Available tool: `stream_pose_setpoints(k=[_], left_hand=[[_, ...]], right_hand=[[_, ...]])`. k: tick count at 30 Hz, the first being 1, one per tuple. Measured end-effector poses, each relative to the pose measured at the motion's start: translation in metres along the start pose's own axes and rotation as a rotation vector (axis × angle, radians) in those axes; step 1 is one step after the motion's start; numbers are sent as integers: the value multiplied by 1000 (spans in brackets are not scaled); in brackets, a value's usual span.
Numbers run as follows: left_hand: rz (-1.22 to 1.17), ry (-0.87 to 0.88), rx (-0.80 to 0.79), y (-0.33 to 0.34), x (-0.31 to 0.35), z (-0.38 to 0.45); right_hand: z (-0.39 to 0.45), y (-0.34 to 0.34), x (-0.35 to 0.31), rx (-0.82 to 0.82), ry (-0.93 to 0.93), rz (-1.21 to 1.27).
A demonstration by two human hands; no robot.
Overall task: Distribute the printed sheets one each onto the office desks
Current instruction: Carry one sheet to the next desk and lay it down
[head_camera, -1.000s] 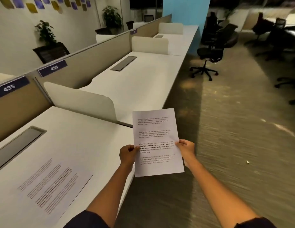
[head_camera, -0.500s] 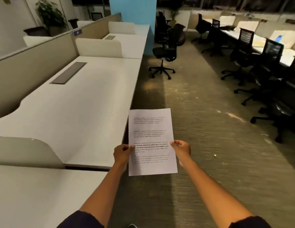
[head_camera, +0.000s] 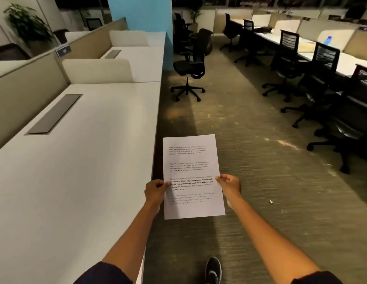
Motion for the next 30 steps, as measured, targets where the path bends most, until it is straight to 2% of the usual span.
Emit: stream_pose_setpoints(k=[7, 17, 24, 30], left_hand=[[34, -14, 27, 22, 21, 96], [40, 18, 126, 61, 104, 247], [26, -6, 210, 40, 118, 328], [-51, -56, 282, -10, 108, 404]], right_hand=[[99, 43, -36, -65, -49, -46], [264, 109, -140, -156, -82, -98], [333, 188, -179, -245, -62, -153], [373, 297, -208, -376, -81, -197]])
Point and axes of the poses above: each hand's wrist, its own z-axis towards the middle knuckle, its own y-axis out of the palm, x = y × z, the point moved 10 cm from there along z, towards the middle knuckle, and after that the axes turned 3 degrees about y, right-handed, at the moved point
